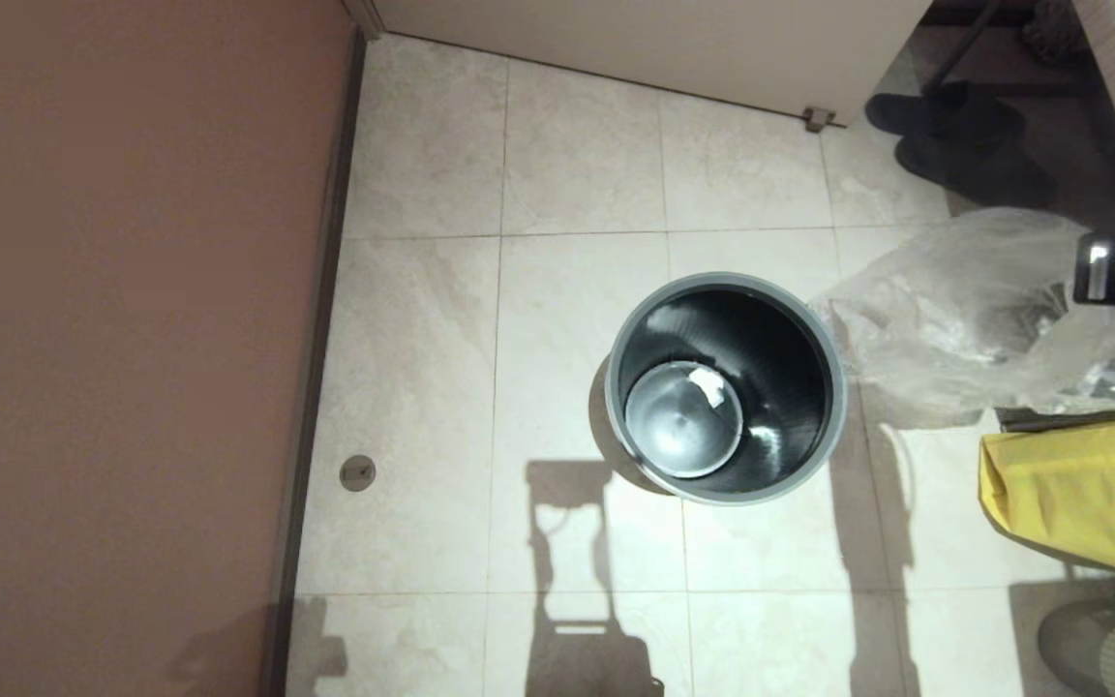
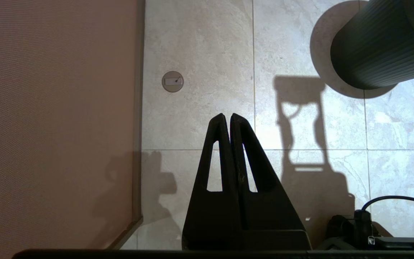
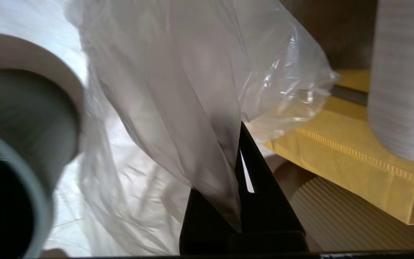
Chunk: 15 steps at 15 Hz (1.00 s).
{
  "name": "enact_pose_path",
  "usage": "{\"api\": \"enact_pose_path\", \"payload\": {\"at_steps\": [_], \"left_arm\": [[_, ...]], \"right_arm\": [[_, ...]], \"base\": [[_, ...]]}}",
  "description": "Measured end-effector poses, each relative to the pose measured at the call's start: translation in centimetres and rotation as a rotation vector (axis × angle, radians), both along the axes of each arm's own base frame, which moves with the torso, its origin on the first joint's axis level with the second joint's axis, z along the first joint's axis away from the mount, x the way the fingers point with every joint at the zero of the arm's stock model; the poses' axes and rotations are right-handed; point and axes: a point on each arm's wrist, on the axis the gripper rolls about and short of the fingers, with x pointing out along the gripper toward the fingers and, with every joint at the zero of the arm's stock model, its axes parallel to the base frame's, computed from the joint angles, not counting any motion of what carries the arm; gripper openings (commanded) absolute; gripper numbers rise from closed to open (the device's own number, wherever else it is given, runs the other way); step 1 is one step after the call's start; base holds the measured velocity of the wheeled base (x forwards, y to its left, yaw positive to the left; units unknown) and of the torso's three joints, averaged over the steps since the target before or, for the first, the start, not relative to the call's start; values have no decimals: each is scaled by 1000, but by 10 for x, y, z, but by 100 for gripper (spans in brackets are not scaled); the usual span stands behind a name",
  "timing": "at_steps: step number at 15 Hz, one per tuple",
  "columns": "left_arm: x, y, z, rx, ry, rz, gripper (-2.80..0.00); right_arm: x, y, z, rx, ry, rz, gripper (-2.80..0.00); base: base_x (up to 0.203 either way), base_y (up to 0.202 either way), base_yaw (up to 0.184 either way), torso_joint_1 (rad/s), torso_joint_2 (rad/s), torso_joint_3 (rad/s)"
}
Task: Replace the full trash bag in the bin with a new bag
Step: Put the new garbage bag on the trash can
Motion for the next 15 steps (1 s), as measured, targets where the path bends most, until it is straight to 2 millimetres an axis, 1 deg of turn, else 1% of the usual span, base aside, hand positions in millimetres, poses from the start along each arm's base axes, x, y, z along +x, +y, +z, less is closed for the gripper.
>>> {"api": "enact_pose_path", "payload": {"at_steps": [1,4,8,11,13,15], "left_arm": [[0,0,0,0,0,0,-280],[0,0,0,0,0,0,-280],[0,0,0,0,0,0,-280],[0,0,0,0,0,0,-280],[0,0,0,0,0,0,-280],[0,0,0,0,0,0,-280]], "right_arm": [[-18,2,14,12,-47,30,-280],[-71,10,46,65,-140,90,-280],[-125,17,83,146,-232,125,-280],[-158,20,104,225,-266,140,-280],[-174,22,112,283,-265,154,-280],[-184,27,114,355,-249,188,-280]], "base": [[0,0,0,0,0,0],[0,0,0,0,0,0],[0,0,0,0,0,0],[0,0,0,0,0,0],[0,0,0,0,0,0],[0,0,0,0,0,0]]}}
